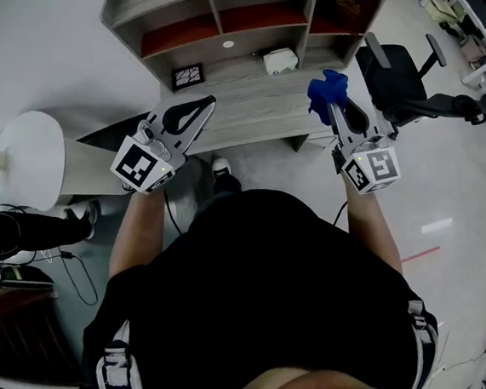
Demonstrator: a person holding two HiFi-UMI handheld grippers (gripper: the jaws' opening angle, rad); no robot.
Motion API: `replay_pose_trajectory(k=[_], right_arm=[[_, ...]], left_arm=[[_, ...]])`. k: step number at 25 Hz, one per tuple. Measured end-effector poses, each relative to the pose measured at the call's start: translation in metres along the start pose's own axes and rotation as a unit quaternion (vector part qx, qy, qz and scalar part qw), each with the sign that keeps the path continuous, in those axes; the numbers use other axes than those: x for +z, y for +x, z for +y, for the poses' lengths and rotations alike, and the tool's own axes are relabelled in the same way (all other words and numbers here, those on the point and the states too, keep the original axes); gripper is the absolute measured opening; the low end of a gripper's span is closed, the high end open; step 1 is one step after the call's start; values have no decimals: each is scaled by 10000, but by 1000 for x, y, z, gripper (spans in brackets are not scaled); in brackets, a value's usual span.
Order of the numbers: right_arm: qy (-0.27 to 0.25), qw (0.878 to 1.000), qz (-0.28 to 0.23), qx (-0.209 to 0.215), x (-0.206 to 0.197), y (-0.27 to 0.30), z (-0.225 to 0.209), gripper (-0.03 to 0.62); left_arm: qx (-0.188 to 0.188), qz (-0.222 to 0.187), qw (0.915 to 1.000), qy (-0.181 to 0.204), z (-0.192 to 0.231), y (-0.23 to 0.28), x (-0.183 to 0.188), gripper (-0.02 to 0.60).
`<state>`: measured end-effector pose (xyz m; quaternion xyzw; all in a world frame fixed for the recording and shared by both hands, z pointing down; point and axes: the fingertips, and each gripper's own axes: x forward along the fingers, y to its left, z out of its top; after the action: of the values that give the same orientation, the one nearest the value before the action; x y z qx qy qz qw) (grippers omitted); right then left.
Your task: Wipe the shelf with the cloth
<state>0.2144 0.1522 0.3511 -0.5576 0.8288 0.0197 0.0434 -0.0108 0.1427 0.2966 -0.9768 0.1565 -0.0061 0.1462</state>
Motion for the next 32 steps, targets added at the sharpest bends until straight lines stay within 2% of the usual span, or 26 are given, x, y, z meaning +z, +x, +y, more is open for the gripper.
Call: replay_pose_trajectory(k=[4, 9, 20, 32], right_arm=[[10, 9999, 9, -146, 0, 7, -5, 72], [-138, 9998, 97, -104, 3, 21, 0, 74], [-200, 9995, 216, -136, -2, 69, -3, 73], [-169, 9986, 405, -287, -14, 118, -12, 73]], left_arm=[[-39, -103, 9999, -79, 9, 8, -5, 17], [-89, -178, 9996, -188, 20, 14, -16, 17], [-69, -42, 9991, -408, 68, 14, -48, 17], [-212, 9, 9978, -628, 118, 25, -81, 17]])
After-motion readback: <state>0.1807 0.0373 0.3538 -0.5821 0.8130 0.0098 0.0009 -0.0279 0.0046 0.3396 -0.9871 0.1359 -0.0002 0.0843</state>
